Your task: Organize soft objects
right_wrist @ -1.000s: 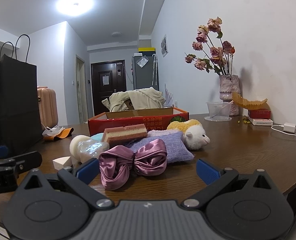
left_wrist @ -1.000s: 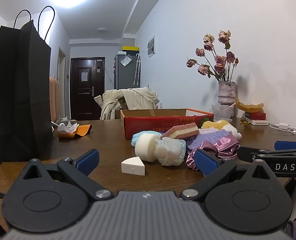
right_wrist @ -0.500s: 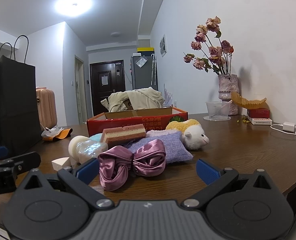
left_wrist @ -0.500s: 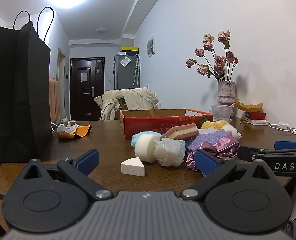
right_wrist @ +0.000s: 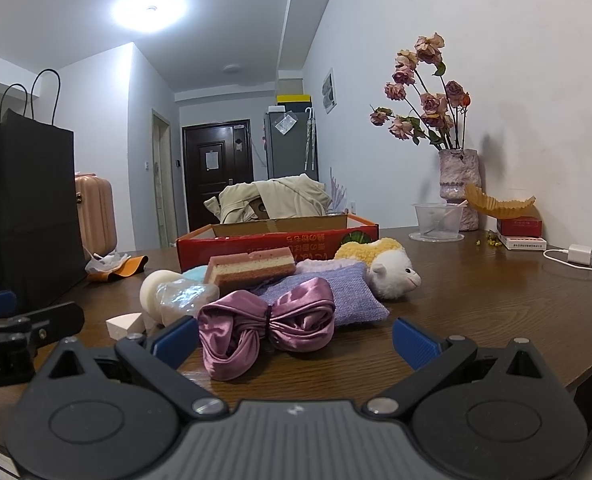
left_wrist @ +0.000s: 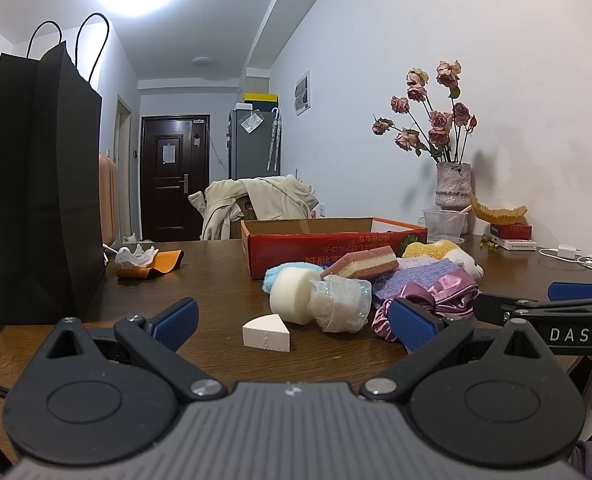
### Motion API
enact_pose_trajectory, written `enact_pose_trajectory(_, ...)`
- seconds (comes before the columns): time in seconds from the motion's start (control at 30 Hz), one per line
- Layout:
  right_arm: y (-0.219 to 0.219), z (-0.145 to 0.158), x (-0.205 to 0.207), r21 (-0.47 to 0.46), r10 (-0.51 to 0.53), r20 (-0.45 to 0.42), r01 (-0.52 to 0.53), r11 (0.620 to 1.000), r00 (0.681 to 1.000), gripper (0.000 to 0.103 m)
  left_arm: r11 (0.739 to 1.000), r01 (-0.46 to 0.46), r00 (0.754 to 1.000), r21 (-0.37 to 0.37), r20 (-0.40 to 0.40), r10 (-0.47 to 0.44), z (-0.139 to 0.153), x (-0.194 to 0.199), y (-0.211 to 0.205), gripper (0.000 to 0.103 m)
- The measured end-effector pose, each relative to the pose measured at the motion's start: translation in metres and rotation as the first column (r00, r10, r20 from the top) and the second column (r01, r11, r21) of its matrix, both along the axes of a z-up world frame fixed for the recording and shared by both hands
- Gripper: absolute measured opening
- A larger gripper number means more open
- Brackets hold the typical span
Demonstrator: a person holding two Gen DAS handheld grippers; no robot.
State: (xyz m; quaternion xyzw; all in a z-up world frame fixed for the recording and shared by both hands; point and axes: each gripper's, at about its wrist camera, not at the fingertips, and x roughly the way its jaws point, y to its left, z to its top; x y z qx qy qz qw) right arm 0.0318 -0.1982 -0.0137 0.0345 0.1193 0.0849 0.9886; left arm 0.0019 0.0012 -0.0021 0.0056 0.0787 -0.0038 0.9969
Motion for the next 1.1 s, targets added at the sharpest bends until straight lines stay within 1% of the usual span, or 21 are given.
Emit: enact_pose_trajectory(1.1, 0.001, 0.0004, 0.0011, -0.001, 0.007, -0.008, -0.007, 1.0, 1.0, 0.103, 1.0, 0.001, 1.0, 0.002, -0.008, -0.001, -0.0012, 0.0013, 0.0005, 0.103)
